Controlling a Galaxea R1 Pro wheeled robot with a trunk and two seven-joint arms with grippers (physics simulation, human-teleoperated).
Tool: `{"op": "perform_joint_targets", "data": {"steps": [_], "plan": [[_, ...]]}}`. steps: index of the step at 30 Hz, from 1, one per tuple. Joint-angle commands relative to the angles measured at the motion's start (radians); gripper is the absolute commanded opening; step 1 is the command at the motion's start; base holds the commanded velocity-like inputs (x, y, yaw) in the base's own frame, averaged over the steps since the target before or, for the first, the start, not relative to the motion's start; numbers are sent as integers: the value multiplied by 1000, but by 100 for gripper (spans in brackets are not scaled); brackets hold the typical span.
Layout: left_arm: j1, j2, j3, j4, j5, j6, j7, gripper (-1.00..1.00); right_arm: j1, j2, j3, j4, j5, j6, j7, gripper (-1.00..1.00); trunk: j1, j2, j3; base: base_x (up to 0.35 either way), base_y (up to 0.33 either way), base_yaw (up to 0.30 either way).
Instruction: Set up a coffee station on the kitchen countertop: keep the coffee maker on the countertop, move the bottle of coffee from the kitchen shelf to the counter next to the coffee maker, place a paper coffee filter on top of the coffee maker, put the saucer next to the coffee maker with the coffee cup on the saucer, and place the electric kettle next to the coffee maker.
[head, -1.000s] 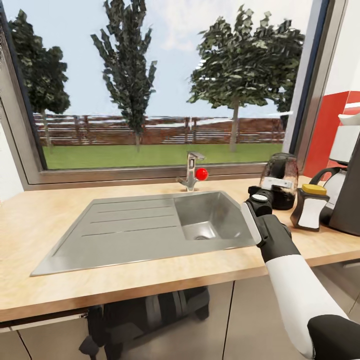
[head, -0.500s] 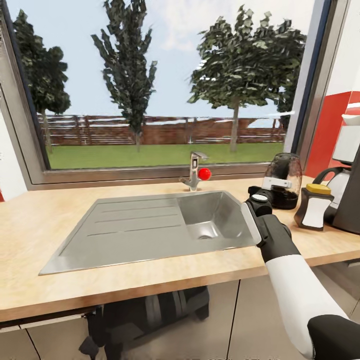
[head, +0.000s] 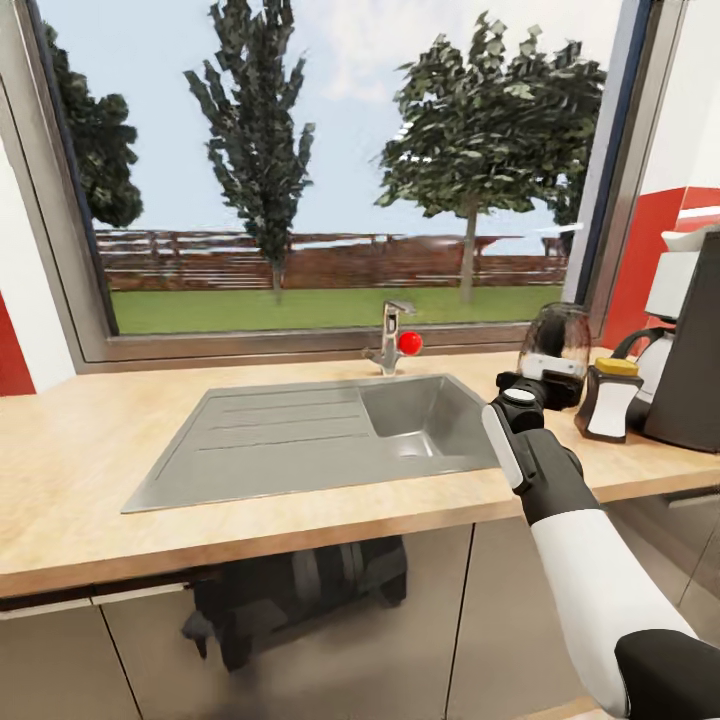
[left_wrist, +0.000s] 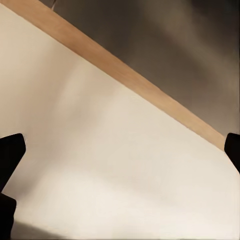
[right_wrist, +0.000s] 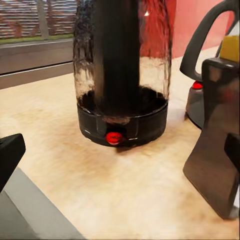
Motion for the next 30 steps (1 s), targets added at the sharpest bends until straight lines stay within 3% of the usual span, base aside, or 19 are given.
{"op": "perform_joint_targets", "data": {"steps": [1, 14, 21, 22, 27, 30], "plan": [[-1, 0, 8, 2, -5, -3, -4, 100, -1, -1, 3, -1, -7, 5, -8, 100, 0, -1, -1, -121, 2, 0], [-1, 1, 7, 2, -6, -3, -4, 100, 2, -1, 0, -10, -7, 4, -7, 100, 0, -1, -1, -186, 1, 0], [-1, 0, 7, 2, -6, -3, -4, 100, 18, 1, 4, -102, -9, 8, 0, 100, 0, -1, -1, -158, 0, 0], [-1, 0, 7, 2, -6, -3, -4, 100, 19, 1, 11, -107, -9, 9, 0, 100, 0, -1, -1, -203, 0, 0], [-1, 0, 7, 2, -5, -3, -4, 100, 38, 0, 115, -150, -10, 11, 1, 100, 0, -1, -1, -107, 0, 0], [-1, 1, 7, 2, -5, -3, -4, 100, 48, 0, 141, -177, -10, 11, 0, 100, 0, -1, -1, -35, 0, 0]]}}
